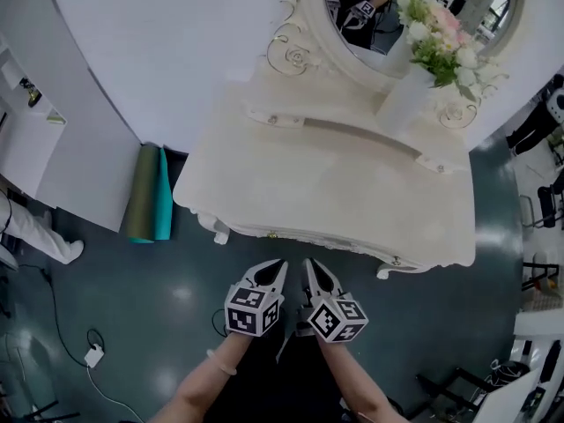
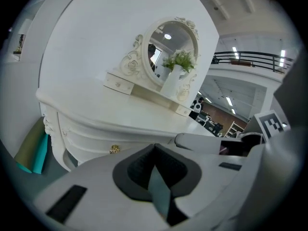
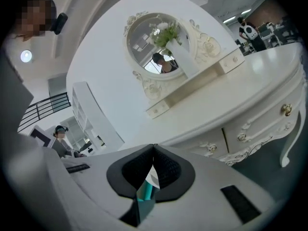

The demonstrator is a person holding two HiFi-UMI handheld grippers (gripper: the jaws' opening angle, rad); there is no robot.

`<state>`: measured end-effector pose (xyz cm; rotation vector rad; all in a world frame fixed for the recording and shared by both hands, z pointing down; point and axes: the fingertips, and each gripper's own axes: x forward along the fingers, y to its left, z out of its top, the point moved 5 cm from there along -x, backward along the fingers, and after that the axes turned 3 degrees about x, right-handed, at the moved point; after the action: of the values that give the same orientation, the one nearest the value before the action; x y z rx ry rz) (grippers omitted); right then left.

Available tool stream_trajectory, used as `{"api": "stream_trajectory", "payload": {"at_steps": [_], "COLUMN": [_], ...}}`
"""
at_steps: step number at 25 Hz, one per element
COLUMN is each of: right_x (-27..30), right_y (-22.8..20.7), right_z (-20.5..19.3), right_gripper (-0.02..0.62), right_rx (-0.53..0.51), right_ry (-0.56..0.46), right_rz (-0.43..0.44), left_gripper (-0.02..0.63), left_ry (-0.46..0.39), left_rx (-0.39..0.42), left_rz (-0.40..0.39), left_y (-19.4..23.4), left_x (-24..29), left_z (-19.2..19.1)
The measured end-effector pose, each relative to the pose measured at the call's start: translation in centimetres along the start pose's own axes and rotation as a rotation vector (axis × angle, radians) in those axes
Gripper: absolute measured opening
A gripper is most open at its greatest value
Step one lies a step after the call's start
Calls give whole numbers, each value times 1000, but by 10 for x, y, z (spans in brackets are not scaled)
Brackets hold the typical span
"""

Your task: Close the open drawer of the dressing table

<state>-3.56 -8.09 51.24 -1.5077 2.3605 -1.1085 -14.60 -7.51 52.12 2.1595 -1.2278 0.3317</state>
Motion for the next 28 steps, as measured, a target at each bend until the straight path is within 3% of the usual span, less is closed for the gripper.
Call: {"api": "stream_trajectory", "payload": {"at_steps": [9,18,28], "right_x": [-53,-85,-94], "right_y": [25,51,62], "right_z": [50,58,52], "right_gripper": [15,15,12], "right_rx": [62,-1,-89], "right_ry": [-215,-270,-334], "right_rz": [-17,62,49], "left_gripper": [26,25,26], "left_ry": [-97,-172,-198], "left_rx": [7,83,200], "left_rz": [-83,-157,-181], "left_y": [-38,-73,-77], "left_x": [-32,-58,-65], "left_z": [30,46,53]}}
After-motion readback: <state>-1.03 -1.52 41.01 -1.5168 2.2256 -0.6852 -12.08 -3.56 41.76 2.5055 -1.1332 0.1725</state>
